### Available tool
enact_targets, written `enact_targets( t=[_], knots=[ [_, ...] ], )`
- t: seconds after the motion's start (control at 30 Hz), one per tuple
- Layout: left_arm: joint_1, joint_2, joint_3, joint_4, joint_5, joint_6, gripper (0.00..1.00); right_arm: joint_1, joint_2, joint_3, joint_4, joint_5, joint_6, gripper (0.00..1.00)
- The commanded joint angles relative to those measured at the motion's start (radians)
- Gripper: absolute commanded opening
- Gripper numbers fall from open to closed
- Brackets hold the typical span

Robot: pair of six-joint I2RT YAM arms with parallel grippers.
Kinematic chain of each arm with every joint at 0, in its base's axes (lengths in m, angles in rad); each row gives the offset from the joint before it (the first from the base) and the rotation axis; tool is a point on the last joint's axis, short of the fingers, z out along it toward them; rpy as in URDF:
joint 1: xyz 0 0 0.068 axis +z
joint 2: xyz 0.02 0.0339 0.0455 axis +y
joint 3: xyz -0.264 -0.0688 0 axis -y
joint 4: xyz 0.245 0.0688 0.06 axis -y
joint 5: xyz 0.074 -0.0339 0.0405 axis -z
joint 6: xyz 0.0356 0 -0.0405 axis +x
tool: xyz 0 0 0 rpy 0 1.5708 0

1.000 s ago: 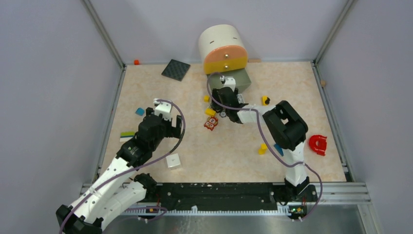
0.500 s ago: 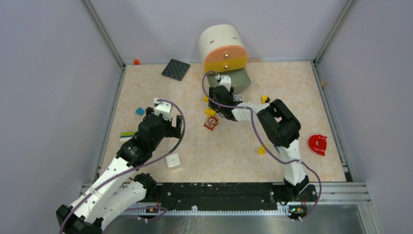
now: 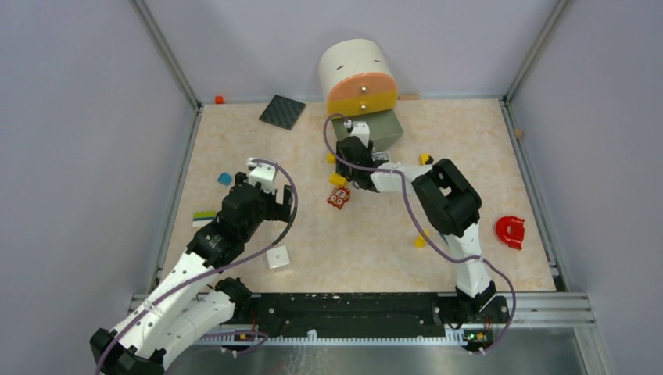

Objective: Organize the makeup
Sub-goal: Move the makeup to the center of the board.

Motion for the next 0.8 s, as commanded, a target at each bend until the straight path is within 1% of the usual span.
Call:
enact_targets(
  t=[0.0, 0.27, 0.57, 0.63, 0.77],
  knots=[
    [0.006, 0.004, -0.005, 0.048, 0.008, 0.006, 0.99, 0.022, -0.003, -0.008, -0.075, -0.014, -0.011, 0.61],
    [0.006, 0.006, -0.005, 0.049, 0.011, 0.009, 0.99, 0.041, -0.086, -0.127, -0.069, -0.091, -0.036, 0.58],
    [0.007, 0.003, -0.006, 0.048, 0.011, 0.007, 0.99, 0.049, -0.222, -0.278, -0.111, -0.195, -0.002, 0.56],
    [0.006, 0.003, -0.004, 0.047, 0.013, 0.007, 0.99, 0.058, -0.256, -0.291, -0.135, -0.209, 0.001, 0.56],
    [0.006, 0.003, -0.004, 0.045, 0.012, 0.005, 0.99, 0.083, -0.301, -0.295, -0.249, -0.195, 0.001, 0.57]
  ],
)
